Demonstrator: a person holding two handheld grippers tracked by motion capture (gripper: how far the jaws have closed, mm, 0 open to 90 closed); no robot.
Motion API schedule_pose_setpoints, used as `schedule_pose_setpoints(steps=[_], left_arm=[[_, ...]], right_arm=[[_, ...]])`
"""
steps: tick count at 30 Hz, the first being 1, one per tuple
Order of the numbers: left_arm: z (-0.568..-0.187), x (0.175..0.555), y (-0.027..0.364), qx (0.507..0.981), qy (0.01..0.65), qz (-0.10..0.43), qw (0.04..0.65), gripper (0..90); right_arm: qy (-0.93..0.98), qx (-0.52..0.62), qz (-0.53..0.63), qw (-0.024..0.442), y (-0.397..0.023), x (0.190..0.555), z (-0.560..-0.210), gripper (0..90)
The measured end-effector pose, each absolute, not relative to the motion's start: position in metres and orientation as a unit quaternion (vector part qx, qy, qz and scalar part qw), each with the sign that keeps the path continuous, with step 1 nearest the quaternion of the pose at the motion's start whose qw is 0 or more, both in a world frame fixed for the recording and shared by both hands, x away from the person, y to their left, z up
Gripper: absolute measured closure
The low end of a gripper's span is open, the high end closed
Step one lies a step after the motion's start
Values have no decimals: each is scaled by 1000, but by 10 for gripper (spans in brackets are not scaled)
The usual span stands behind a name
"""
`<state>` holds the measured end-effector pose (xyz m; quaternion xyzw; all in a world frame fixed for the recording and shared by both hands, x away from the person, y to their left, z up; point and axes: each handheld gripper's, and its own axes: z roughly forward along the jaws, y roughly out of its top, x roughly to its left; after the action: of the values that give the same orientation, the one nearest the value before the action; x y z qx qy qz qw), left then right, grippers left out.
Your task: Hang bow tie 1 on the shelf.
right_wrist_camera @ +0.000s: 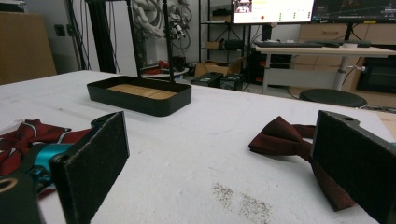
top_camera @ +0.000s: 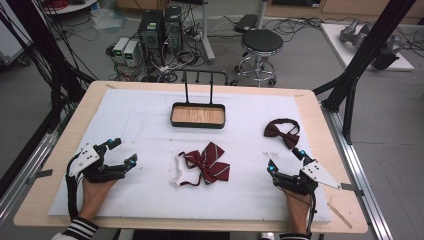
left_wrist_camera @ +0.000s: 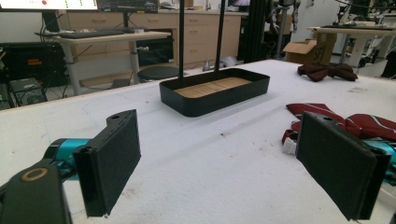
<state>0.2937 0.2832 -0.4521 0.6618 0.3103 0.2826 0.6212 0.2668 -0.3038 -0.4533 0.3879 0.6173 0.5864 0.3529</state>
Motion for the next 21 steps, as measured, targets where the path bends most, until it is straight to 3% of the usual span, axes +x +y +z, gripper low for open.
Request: schedule_pose_setpoints(steps=[21], left_arm=[[-452, 294, 284, 658, 313, 280, 625, 143]], right_arm=[[617, 388, 580, 363, -302, 266, -453, 34]])
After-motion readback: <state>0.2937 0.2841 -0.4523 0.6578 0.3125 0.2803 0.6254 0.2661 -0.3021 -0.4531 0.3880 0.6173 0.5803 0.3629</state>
